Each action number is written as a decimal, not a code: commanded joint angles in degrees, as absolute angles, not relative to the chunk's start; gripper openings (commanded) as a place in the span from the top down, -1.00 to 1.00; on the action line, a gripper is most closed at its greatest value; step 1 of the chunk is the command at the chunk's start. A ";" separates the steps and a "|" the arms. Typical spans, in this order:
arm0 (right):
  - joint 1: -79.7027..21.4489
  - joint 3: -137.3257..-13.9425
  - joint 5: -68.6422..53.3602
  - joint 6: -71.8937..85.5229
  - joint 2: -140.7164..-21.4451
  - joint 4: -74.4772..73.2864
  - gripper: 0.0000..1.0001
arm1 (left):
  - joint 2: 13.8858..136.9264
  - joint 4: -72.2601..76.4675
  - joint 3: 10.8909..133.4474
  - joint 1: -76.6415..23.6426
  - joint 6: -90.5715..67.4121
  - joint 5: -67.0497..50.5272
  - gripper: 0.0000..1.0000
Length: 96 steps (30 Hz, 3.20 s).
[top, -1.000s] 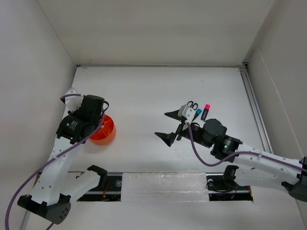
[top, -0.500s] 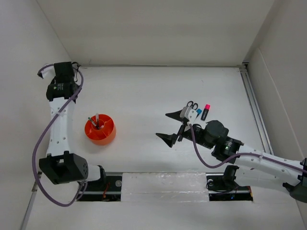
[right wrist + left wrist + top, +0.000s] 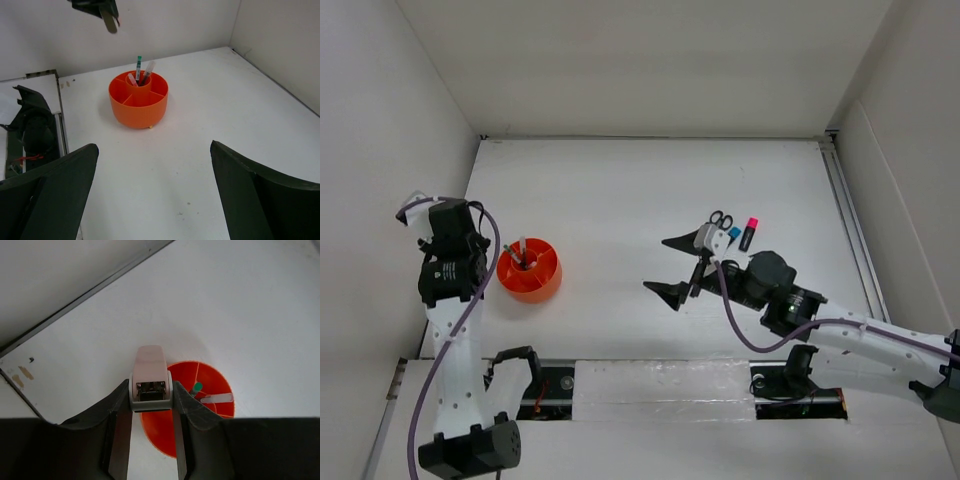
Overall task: Sort the stationery into containers
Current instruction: Place the stapler in the storage box.
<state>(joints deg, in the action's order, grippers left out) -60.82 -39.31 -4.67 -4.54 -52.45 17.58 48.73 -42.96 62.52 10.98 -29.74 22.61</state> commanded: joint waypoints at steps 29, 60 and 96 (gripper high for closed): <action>-60.73 -36.47 -9.14 -4.39 -35.68 18.46 -0.99 | 58.44 -44.91 56.16 10.99 -30.07 8.61 1.00; -60.73 -37.00 -12.56 -4.92 -33.84 16.79 -0.99 | 61.35 -42.45 57.21 10.99 -25.76 3.96 1.00; -60.73 -36.47 -16.35 -4.92 -29.97 15.12 -0.99 | 66.18 -40.69 57.22 10.99 -22.59 0.96 1.00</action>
